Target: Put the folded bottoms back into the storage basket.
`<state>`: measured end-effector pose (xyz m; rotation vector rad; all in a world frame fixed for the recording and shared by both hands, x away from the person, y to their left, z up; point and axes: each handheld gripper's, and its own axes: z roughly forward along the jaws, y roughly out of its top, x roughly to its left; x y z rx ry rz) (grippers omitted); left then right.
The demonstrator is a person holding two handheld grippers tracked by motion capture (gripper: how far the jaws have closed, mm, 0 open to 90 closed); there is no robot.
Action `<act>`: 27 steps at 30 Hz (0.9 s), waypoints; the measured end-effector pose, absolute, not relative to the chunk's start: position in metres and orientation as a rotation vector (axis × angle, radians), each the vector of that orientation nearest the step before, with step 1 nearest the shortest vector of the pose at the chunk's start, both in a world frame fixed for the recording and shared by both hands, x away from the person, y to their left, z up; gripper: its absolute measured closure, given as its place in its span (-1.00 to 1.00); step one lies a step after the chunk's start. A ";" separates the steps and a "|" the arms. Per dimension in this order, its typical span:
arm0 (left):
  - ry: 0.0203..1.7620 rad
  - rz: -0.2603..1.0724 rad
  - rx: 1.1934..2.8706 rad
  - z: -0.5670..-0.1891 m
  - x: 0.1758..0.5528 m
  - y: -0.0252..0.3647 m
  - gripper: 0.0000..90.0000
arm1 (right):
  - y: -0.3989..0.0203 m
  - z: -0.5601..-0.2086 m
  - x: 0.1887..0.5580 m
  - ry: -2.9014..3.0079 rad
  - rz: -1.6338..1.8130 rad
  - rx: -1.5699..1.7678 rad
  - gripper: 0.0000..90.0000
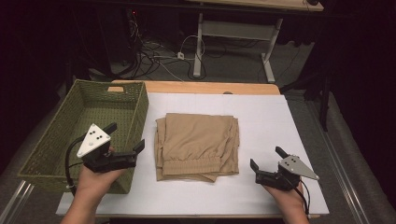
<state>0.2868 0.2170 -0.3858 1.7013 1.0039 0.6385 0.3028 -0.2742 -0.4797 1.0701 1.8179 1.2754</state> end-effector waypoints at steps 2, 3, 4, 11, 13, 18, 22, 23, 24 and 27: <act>1.011 0.633 1.689 -0.385 0.289 0.216 -1.00 | -0.275 -0.480 0.302 1.811 1.280 1.067 -0.99; 1.007 0.635 1.682 -0.385 0.289 0.215 -1.00 | -0.275 -0.480 0.302 1.816 1.274 1.061 -0.99; 1.005 0.639 1.681 -0.386 0.289 0.214 -1.00 | -0.275 -0.480 0.302 1.825 1.273 1.062 -0.99; 0.993 0.624 1.686 -0.389 0.294 0.208 -1.00 | -0.276 -0.478 0.299 1.804 1.276 1.023 -0.99; 0.978 0.599 1.694 -0.389 0.296 0.206 -1.00 | -0.275 -0.479 0.301 1.828 1.276 1.038 -0.99; 0.973 0.587 1.675 -0.390 0.295 0.205 -1.00 | -0.274 -0.479 0.302 1.840 1.294 1.043 -0.99; 0.972 0.546 1.708 -0.391 0.294 0.202 -1.00 | -0.274 -0.478 0.300 1.830 1.290 1.036 -0.99; 0.969 0.558 1.710 -0.391 0.293 0.201 -1.00 | -0.274 -0.477 0.300 1.825 1.289 1.036 -0.99; 0.969 0.558 1.710 -0.391 0.293 0.201 -1.00 | -0.274 -0.477 0.300 1.825 1.289 1.036 -0.99; 0.951 0.570 1.710 -0.389 0.287 0.199 -1.00 | -0.275 -0.477 0.303 1.840 1.269 1.075 -0.99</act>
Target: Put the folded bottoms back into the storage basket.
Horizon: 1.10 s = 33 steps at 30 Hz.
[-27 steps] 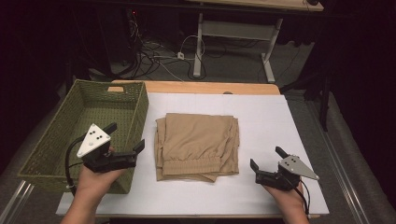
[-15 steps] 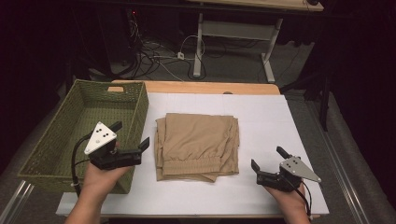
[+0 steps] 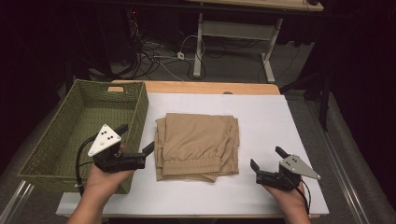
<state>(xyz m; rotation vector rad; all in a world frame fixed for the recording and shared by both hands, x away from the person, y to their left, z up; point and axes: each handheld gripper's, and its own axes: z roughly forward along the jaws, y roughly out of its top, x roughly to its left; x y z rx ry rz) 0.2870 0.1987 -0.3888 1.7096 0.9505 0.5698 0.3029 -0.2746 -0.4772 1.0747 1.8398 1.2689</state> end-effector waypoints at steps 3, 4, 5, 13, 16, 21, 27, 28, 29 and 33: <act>0.942 0.552 1.716 -0.387 0.280 0.194 -1.00 | -0.274 -0.478 0.303 1.844 1.268 1.090 -0.99; 0.936 0.542 1.714 -0.387 0.278 0.191 -1.00 | -0.272 -0.478 0.303 1.856 1.265 1.094 -0.99; 0.928 0.546 1.726 -0.387 0.276 0.188 -1.00 | -0.271 -0.478 0.303 1.864 1.261 1.096 -0.99; 0.827 0.423 1.816 -0.399 0.271 0.142 -1.00 | -0.258 -0.480 0.306 1.958 1.272 1.089 -0.96; 0.825 0.422 1.857 -0.416 0.272 0.126 -1.00 | -0.254 -0.481 0.308 1.985 1.262 1.070 -0.89; 0.835 0.395 1.900 -0.443 0.274 0.109 -1.00 | -0.242 -0.487 0.312 2.079 1.273 1.063 -0.59; 0.934 0.310 1.984 -0.462 0.285 0.111 -1.00 | -0.221 -0.495 0.321 2.200 1.215 1.083 -0.24; 0.939 0.319 1.994 -0.467 0.284 0.111 -1.00 | -0.217 -0.496 0.324 2.225 1.174 1.068 -0.22; 0.951 0.333 2.017 -0.471 0.285 0.111 -1.00 | -0.212 -0.497 0.326 2.243 1.105 1.047 -0.22; 1.006 0.332 2.053 -0.481 0.288 0.113 -1.00 | -0.211 -0.505 0.337 2.278 1.062 1.134 -0.22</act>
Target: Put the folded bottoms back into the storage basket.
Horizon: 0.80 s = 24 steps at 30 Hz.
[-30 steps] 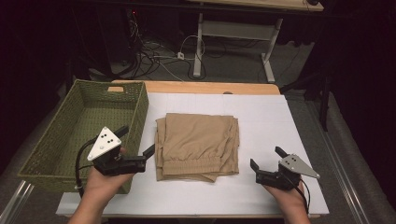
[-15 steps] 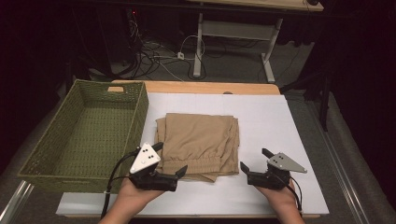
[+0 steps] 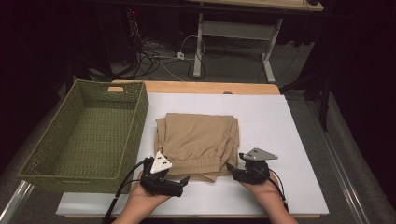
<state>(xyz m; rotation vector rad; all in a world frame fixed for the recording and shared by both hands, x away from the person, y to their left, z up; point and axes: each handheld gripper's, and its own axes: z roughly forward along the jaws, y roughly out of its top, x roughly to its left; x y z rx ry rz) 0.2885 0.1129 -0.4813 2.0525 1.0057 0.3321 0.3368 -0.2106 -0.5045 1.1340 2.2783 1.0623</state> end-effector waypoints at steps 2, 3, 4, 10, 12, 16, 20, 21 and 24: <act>1.040 0.331 2.058 -0.483 0.289 0.115 -1.00 | -0.211 -0.509 0.340 2.322 1.015 1.150 -0.22; 1.057 0.337 2.078 -0.485 0.290 0.115 -1.00 | -0.212 -0.509 0.339 2.333 1.011 1.153 -0.15; 1.064 0.342 2.092 -0.487 0.290 0.116 -1.00 | -0.212 -0.509 0.340 2.344 1.006 1.154 -0.13; 1.063 0.291 2.090 -0.495 0.296 0.123 -0.65 | -0.213 -0.509 0.338 2.369 1.053 1.132 0.33; 1.074 0.296 2.108 -0.499 0.298 0.121 -0.65 | -0.210 -0.509 0.336 2.364 1.050 1.119 0.70; 1.088 0.301 2.096 -0.501 0.299 0.121 -0.57 | -0.211 -0.509 0.336 2.372 1.062 1.115 0.86; 1.073 0.356 2.075 -0.487 0.291 0.120 -0.52 | -0.217 -0.508 0.336 2.382 1.096 1.130 0.88; 1.073 0.356 2.075 -0.487 0.291 0.120 -0.51 | -0.220 -0.508 0.335 2.376 1.099 1.135 0.88; 1.080 0.390 2.113 -0.481 0.288 0.118 -0.47 | -0.224 -0.507 0.332 2.373 1.101 1.130 0.89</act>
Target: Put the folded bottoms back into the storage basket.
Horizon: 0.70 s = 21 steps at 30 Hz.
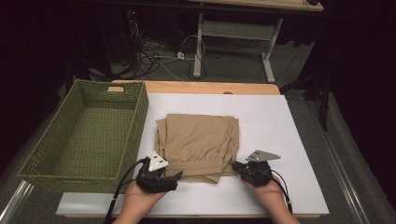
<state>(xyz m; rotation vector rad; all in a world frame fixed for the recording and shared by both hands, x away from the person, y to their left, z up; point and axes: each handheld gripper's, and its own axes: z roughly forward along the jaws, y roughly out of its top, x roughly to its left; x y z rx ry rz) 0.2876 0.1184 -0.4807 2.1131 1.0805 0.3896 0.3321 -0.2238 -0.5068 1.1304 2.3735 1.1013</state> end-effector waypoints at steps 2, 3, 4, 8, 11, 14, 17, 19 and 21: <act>1.047 0.416 2.129 -0.483 0.281 0.121 -0.18 | -0.231 -0.504 0.327 2.363 1.108 1.121 0.89; 1.049 0.438 2.135 -0.485 0.278 0.122 -0.09 | -0.233 -0.504 0.325 2.359 1.110 1.133 0.89; 1.056 0.446 2.137 -0.488 0.277 0.124 -0.03 | -0.234 -0.504 0.324 2.358 1.113 1.135 0.89; 1.070 0.433 2.111 -0.496 0.275 0.129 0.07 | -0.237 -0.503 0.317 2.357 1.100 1.120 0.89; 1.089 0.423 2.113 -0.498 0.275 0.130 0.16 | -0.237 -0.503 0.316 2.353 1.092 1.111 0.89; 1.099 0.435 2.124 -0.498 0.274 0.132 0.16 | -0.235 -0.504 0.313 2.345 1.078 1.105 0.89; 1.115 0.421 2.118 -0.501 0.273 0.141 0.14 | -0.237 -0.503 0.311 2.344 1.076 1.102 0.89; 1.124 0.419 2.120 -0.501 0.276 0.142 0.14 | -0.238 -0.503 0.310 2.338 1.080 1.109 0.89; 1.126 0.417 2.125 -0.502 0.278 0.140 0.15 | -0.238 -0.503 0.310 2.340 1.078 1.103 0.89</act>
